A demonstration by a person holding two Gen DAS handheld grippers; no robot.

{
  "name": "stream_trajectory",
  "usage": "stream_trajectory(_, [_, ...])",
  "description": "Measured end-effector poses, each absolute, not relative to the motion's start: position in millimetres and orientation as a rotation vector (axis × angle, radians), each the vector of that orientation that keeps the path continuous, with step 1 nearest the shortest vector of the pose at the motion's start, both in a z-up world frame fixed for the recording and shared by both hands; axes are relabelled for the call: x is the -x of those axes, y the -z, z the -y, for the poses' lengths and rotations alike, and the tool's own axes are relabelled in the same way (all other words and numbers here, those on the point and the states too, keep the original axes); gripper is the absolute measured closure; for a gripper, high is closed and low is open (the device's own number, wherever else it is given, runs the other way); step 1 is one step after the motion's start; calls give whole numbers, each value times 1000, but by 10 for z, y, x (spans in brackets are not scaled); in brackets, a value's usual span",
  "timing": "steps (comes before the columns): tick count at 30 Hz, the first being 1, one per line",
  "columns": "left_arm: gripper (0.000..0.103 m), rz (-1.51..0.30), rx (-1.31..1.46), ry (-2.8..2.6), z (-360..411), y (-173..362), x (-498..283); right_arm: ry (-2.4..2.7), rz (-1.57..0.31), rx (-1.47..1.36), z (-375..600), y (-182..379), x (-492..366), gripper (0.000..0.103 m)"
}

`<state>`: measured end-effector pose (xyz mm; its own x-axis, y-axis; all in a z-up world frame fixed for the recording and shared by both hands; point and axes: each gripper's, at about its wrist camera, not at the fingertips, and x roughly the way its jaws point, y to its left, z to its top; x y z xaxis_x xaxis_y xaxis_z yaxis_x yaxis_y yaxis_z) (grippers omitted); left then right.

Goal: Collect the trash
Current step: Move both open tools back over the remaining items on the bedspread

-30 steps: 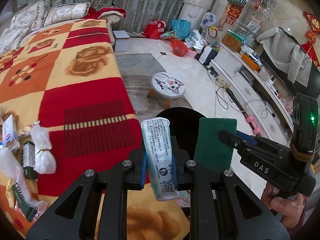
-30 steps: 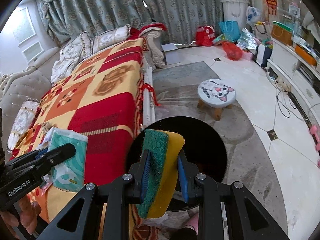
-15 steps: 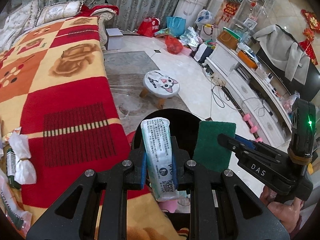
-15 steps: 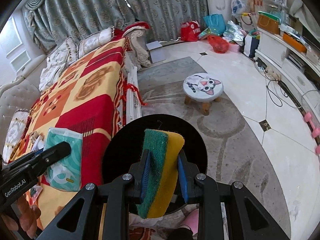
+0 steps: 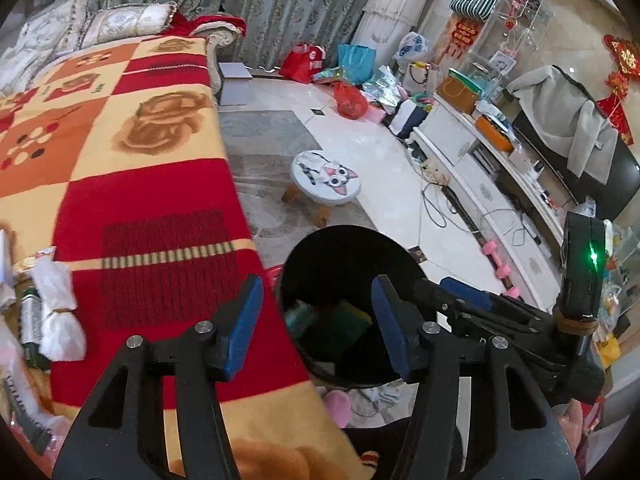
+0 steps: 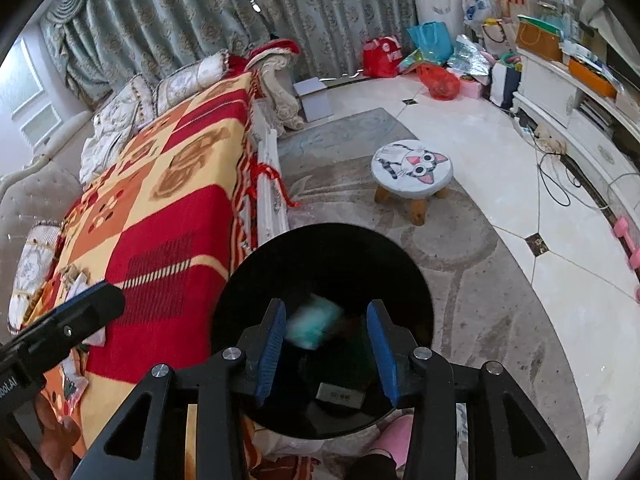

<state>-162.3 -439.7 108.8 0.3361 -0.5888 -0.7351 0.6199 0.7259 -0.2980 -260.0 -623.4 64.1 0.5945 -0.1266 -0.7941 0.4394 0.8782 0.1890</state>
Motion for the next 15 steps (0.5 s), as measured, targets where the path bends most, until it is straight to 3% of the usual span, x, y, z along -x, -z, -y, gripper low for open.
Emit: stream_trajectory(15, [48, -940, -67, 633, 3567, -1118, 1648, 216, -891, -343, 5515, -690, 2412, 59])
